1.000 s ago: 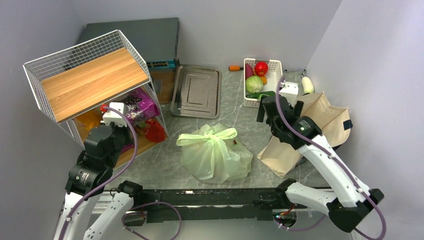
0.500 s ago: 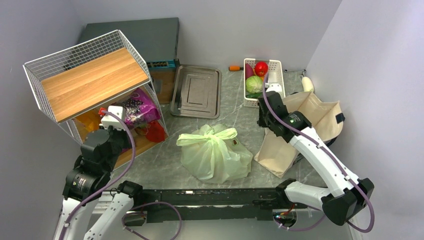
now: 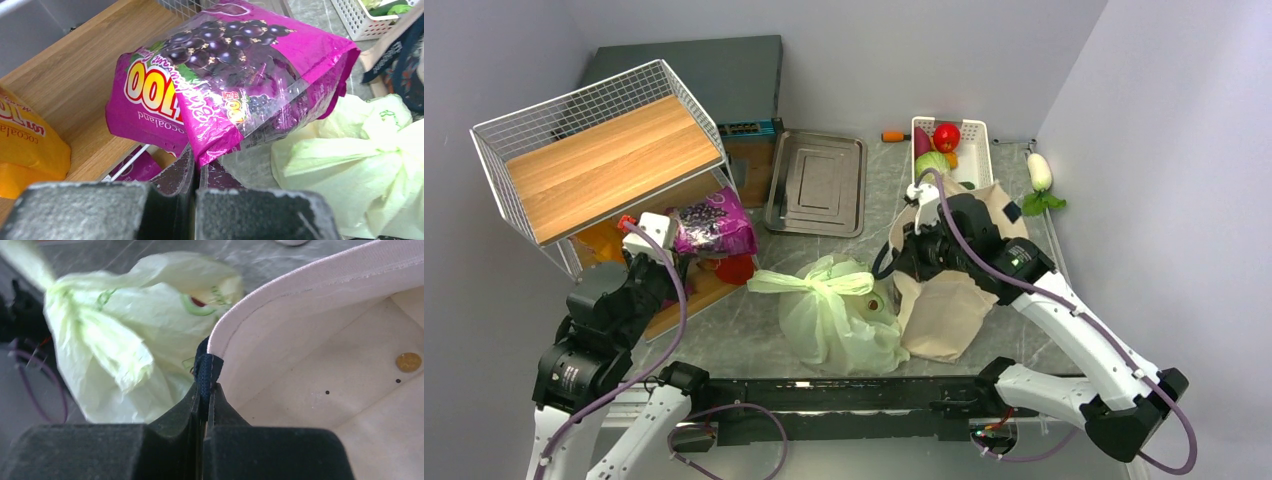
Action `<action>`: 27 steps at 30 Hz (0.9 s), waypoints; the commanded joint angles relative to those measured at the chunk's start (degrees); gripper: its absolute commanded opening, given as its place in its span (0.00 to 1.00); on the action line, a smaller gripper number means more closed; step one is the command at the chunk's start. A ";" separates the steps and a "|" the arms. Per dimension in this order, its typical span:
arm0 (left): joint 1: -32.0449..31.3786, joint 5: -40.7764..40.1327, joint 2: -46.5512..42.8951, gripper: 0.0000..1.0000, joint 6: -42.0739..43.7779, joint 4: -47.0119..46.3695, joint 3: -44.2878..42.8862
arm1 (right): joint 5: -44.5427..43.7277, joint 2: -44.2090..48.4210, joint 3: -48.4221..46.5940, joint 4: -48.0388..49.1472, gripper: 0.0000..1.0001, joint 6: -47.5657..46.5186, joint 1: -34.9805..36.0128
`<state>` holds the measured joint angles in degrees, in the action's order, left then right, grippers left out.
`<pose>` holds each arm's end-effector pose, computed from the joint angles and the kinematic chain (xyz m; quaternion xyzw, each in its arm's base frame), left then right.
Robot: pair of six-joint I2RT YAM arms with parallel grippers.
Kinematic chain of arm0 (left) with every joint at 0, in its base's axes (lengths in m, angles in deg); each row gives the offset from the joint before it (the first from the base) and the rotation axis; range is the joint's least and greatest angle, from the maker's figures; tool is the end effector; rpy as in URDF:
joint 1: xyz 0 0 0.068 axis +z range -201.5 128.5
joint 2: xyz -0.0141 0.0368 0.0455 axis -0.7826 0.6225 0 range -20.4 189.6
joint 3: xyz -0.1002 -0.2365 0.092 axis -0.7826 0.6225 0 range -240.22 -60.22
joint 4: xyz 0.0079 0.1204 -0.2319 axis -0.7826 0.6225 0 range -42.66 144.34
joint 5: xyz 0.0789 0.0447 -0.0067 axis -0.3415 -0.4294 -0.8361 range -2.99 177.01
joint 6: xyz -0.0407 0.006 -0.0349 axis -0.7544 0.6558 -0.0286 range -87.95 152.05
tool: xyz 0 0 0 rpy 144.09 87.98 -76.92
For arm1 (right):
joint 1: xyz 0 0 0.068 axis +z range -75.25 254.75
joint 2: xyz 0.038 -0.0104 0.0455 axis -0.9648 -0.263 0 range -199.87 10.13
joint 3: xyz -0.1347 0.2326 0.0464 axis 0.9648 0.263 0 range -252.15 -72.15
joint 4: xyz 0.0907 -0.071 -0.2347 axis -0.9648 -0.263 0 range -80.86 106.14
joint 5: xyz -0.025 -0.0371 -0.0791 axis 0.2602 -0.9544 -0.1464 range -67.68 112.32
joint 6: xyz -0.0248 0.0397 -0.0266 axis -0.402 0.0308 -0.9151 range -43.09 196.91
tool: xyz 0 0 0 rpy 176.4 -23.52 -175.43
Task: Place the food into the grocery bag and tie it
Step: Move the grocery bag to the center of the board.
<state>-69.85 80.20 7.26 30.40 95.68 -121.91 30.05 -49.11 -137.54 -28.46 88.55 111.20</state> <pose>0.0598 -0.0154 0.3959 0.0783 0.7852 -0.0601 0.6114 0.1642 0.1273 0.3583 -0.2216 0.8712 0.2322 0.3715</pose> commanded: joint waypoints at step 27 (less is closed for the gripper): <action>0.07 24.92 10.23 0.00 -5.61 -10.26 -21.07 | -17.85 7.92 -13.31 3.76 0.84 3.90 6.80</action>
<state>-69.81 98.54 16.51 27.32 97.47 -139.16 23.09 -44.70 -150.10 -30.08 90.21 117.93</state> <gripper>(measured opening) 0.032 0.832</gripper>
